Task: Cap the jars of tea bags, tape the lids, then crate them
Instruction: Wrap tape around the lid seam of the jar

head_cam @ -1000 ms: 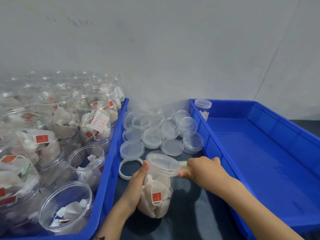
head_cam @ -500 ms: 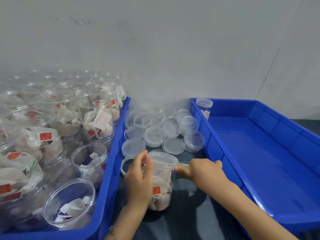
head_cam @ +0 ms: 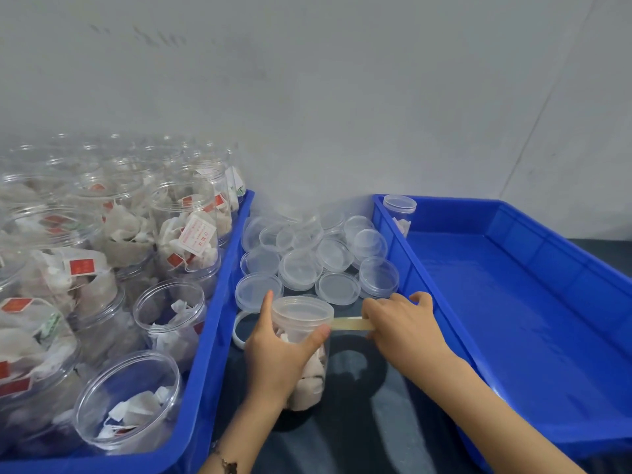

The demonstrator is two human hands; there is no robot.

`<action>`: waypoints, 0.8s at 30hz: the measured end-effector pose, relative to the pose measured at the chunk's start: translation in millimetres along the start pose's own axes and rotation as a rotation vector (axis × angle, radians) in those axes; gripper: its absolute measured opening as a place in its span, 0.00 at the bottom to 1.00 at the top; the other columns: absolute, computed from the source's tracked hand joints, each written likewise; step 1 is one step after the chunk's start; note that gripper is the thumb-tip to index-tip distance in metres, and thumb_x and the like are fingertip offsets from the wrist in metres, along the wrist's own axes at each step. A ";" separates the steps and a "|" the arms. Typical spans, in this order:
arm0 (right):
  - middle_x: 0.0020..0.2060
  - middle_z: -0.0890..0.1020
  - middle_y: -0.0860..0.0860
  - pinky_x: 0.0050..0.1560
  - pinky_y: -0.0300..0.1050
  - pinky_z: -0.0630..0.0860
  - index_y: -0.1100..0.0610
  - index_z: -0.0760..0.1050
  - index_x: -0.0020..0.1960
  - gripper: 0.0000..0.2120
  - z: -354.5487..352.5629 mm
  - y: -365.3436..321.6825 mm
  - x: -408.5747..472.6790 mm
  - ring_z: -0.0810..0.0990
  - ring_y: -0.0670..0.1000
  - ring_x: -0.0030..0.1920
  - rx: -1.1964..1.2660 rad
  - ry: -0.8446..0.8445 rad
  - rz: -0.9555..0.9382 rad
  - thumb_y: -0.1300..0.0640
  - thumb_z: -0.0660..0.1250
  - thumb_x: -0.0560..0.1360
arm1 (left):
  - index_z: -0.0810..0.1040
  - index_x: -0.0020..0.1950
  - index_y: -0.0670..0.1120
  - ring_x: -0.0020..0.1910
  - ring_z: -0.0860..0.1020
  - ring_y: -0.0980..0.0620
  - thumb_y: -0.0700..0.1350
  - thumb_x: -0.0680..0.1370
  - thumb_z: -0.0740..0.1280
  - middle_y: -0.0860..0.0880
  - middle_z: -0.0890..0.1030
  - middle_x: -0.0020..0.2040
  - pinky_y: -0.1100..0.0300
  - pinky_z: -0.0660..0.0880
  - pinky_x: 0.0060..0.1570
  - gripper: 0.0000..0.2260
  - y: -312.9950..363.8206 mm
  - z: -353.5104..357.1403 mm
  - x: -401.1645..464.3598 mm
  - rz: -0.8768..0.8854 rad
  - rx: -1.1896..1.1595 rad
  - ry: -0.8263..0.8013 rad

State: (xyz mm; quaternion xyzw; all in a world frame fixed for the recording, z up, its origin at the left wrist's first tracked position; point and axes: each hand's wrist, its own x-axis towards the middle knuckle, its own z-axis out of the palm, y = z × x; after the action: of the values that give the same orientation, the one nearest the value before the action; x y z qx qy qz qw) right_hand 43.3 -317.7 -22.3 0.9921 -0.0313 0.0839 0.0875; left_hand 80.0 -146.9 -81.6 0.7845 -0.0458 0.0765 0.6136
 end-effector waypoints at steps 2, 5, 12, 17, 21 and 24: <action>0.35 0.70 0.46 0.55 0.51 0.58 0.50 0.63 0.42 0.09 1.0 1.7 0.7 0.65 0.51 0.40 -0.017 0.076 -0.024 0.63 0.60 0.74 | 0.63 0.75 0.52 0.52 0.75 0.64 0.63 0.54 0.74 0.52 0.74 0.64 0.72 0.70 0.50 0.51 0.9 -2.7 0.3 -0.021 -0.146 -0.013; 0.33 0.68 0.46 0.57 0.52 0.59 0.51 0.62 0.41 0.11 0.3 4.0 3.0 0.65 0.51 0.39 -0.058 0.138 -0.010 0.66 0.60 0.72 | 0.65 0.74 0.52 0.43 0.73 0.77 0.55 0.57 0.78 0.56 0.74 0.60 0.80 0.69 0.41 0.47 1.2 -3.4 0.9 -0.034 -0.255 -0.026; 0.30 0.60 0.47 0.70 0.59 0.53 0.53 0.59 0.44 0.14 -2.2 3.2 5.0 0.65 0.52 0.39 -0.138 0.099 0.055 0.69 0.58 0.70 | 0.67 0.72 0.50 0.50 0.74 0.71 0.49 0.61 0.79 0.56 0.76 0.60 0.69 0.74 0.51 0.42 14.9 -8.3 0.2 -0.031 -0.304 -0.047; 0.36 0.71 0.46 0.70 0.57 0.55 0.52 0.59 0.45 0.12 -7.8 0.5 10.0 0.70 0.53 0.39 -0.084 0.126 0.067 0.68 0.56 0.72 | 0.69 0.71 0.45 0.47 0.80 0.68 0.51 0.57 0.75 0.60 0.80 0.50 0.74 0.74 0.40 0.43 24.8 -7.1 -7.8 -0.039 -0.453 -0.134; 0.23 0.67 0.49 0.56 0.63 0.74 0.57 0.68 0.36 0.16 -18.0 -3.0 9.1 0.66 0.54 0.24 -0.032 0.366 0.019 0.74 0.68 0.58 | 0.71 0.68 0.50 0.47 0.80 0.66 0.54 0.58 0.81 0.60 0.84 0.46 0.74 0.74 0.39 0.40 24.1 -13.2 -6.2 -0.047 -0.509 -0.176; 0.19 0.71 0.50 0.44 0.61 0.79 0.59 0.73 0.32 0.19 -18.4 -5.8 2.5 0.70 0.53 0.19 -0.039 0.435 0.028 0.74 0.74 0.48 | 0.72 0.64 0.55 0.50 0.80 0.63 0.58 0.55 0.75 0.62 0.83 0.49 0.72 0.75 0.41 0.38 26.8 -17.6 -4.5 -0.037 -0.517 -0.225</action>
State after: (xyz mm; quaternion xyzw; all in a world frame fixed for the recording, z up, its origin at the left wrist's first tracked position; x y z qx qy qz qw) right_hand 43.3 -308.8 -5.0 0.9482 -0.0273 0.2966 0.1101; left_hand 70.0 -136.5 -52.6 0.6064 -0.1174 -0.0363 0.7856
